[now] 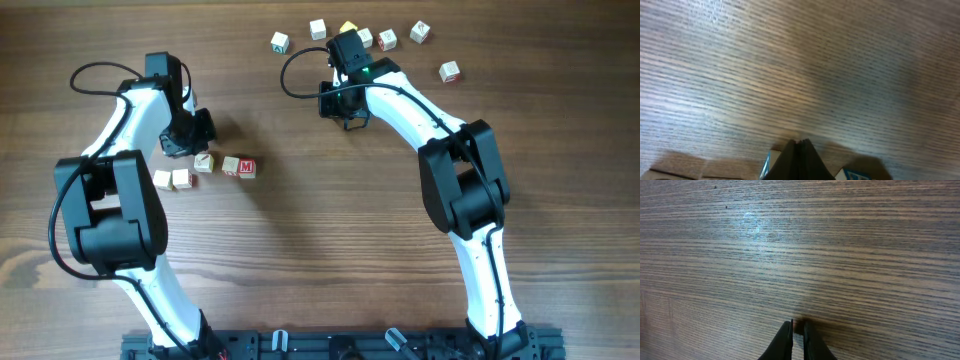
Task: Form a horizontal line
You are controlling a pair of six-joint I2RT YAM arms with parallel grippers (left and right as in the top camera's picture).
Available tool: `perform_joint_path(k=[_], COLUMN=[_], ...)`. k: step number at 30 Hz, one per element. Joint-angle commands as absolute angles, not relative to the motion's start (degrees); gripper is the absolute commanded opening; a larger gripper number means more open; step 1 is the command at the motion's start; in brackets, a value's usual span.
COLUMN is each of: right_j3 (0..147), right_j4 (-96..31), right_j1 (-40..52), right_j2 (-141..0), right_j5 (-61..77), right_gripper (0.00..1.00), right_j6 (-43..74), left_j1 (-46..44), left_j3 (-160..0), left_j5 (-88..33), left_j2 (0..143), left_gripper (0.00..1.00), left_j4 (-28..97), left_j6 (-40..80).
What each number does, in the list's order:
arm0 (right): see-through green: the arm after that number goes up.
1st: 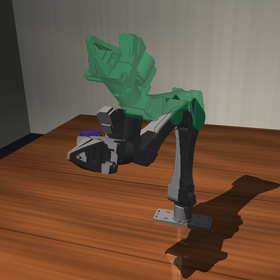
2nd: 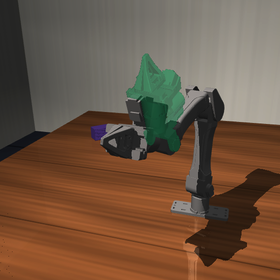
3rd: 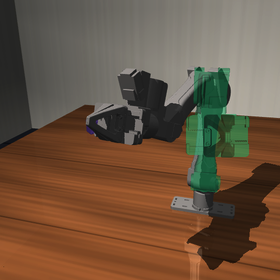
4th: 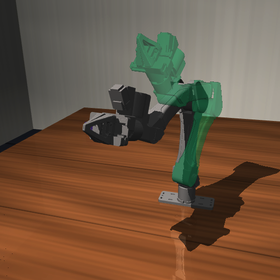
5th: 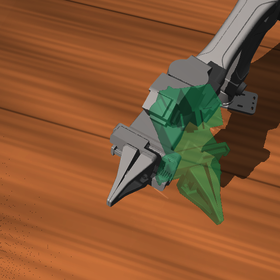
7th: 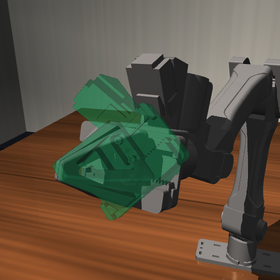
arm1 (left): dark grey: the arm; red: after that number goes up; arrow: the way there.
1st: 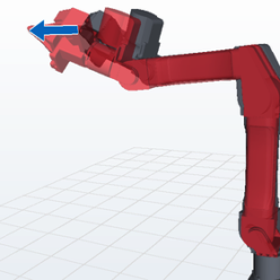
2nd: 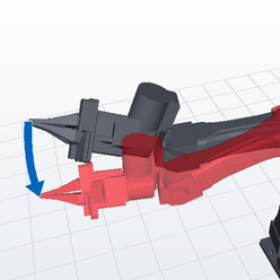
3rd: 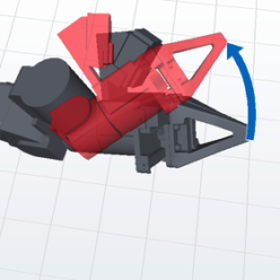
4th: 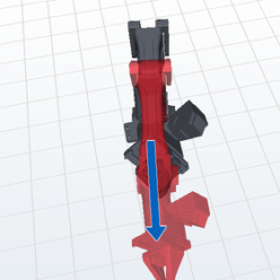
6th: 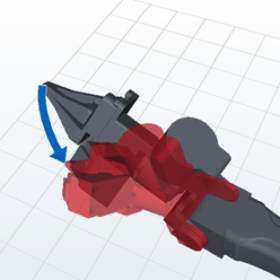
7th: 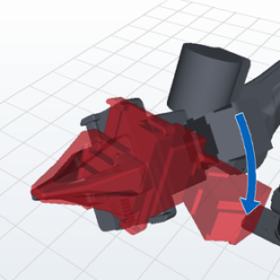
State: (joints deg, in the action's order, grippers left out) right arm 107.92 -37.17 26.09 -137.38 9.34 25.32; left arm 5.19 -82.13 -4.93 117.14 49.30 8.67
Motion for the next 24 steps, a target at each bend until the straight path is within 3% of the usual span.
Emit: perform_joint_path(k=[1, 24], right_j3=[105.47, 105.47], right_j4=[-37.56, -37.54], right_j1=[26.22, 26.22], right_j2=[-139.41, -139.41], right_j5=[7.33, 7.14], right_gripper=[0.1, 0.11], right_j6=[25.63, 25.65], left_j1=[5.26, 5.26], left_j3=[-81.69, -81.69], left_j5=[-4.4, -4.43], left_j2=[117.78, 117.78], left_gripper=[0.04, 0.04], left_j4=[50.24, 53.65], left_j6=[9.43, 10.74])
